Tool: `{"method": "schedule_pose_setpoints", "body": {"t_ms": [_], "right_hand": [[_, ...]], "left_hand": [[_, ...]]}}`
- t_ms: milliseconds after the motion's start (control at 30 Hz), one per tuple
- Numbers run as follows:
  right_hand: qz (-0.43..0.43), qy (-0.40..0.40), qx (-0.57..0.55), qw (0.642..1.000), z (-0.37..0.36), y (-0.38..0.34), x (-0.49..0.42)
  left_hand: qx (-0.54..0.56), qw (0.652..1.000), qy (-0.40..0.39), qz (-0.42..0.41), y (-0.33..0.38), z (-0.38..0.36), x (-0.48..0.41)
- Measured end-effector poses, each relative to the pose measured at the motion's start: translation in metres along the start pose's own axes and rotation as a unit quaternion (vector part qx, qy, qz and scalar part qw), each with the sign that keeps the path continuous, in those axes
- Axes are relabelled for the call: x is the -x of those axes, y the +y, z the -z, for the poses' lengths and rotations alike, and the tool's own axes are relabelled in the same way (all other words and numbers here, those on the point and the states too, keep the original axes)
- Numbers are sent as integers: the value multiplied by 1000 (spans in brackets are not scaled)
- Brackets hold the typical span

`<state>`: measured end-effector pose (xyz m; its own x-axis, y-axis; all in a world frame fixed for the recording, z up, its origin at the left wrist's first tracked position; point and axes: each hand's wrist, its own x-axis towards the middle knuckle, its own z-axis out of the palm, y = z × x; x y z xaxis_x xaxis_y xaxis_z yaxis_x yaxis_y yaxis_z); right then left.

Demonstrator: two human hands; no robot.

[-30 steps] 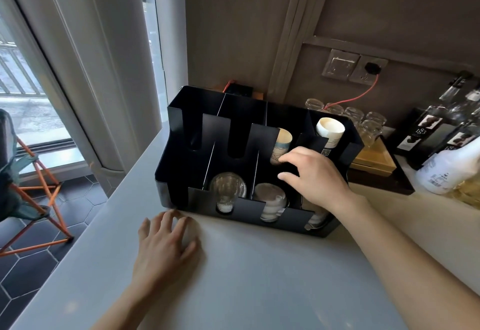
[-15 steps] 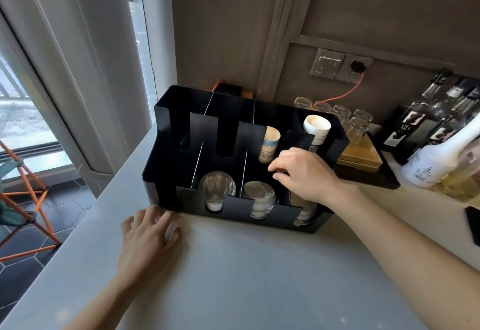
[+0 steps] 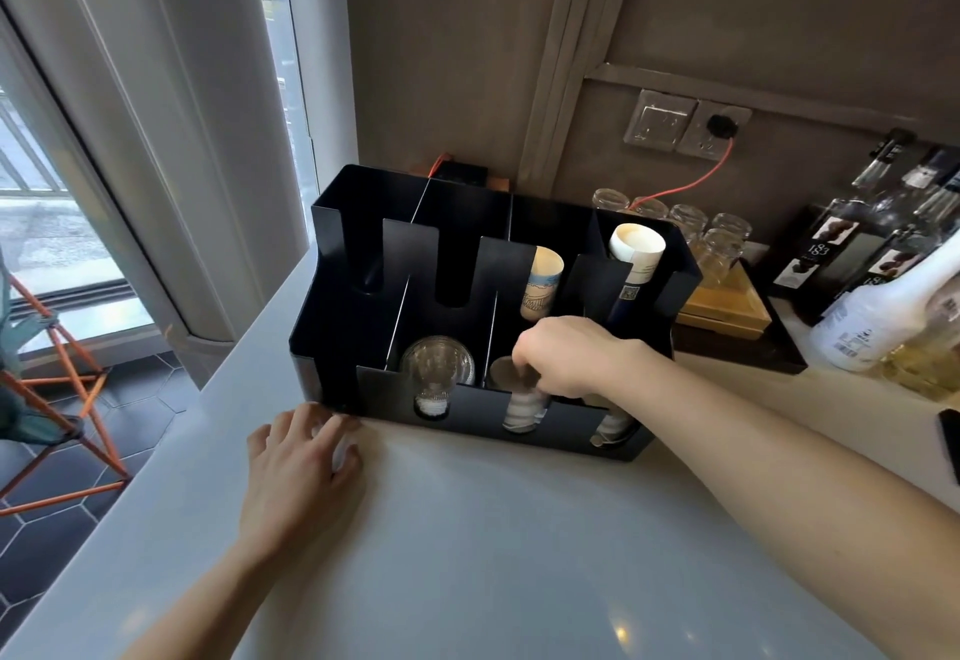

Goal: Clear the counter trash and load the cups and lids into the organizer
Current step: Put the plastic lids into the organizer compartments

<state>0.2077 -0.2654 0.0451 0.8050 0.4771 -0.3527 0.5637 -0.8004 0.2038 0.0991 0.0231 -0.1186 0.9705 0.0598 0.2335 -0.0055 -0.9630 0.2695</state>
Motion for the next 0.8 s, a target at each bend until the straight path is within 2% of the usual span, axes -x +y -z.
{"method": "schedule_pose_setpoints", "body": {"t_ms": [800], "right_hand": [[17, 9, -94, 995, -7, -8, -1]], "left_hand": [[6, 1000, 22, 1, -5, -10, -2]]}}
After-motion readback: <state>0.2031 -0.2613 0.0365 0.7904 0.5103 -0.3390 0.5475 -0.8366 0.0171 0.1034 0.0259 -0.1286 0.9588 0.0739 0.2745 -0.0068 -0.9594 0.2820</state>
